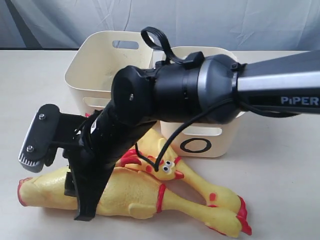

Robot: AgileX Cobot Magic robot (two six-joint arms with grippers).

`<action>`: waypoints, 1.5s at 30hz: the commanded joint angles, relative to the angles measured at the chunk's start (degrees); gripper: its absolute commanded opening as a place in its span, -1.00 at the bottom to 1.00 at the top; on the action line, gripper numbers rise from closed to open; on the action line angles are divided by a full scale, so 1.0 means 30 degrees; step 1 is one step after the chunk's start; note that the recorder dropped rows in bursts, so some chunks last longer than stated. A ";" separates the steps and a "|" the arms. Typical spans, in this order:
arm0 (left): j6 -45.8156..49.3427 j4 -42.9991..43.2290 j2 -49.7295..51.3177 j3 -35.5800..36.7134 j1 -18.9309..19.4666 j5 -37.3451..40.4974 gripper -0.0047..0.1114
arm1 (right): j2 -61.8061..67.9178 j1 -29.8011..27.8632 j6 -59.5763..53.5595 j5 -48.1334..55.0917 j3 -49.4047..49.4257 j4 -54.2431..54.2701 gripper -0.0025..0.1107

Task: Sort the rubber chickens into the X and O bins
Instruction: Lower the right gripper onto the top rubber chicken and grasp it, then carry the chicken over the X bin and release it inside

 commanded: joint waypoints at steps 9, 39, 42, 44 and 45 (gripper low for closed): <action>-0.0024 0.0062 -0.0065 -0.0106 -0.0078 -0.0086 -0.92 | 0.0102 0.0082 0.0248 -0.2437 -0.0018 -0.2051 0.13; -0.0024 0.0062 -0.0065 -0.0106 -0.0078 -0.0086 -0.92 | -0.4071 0.0115 0.1556 -0.3847 -0.0018 -0.0616 -0.69; -0.0024 0.0062 -0.0065 -0.0106 -0.0078 -0.0086 -0.92 | -0.5404 0.0073 0.1596 -0.7172 -0.0018 -0.0588 -0.69; -0.0024 0.0062 -0.0065 -0.0106 -0.0078 -0.0086 -0.92 | -0.5805 0.0073 0.1596 -1.0314 -0.0018 -0.0523 -0.69; -0.0024 0.0062 -0.0065 -0.0106 -0.0078 -0.0086 -0.92 | -0.5920 0.0073 0.1596 -1.2798 -0.0018 -0.0204 -0.69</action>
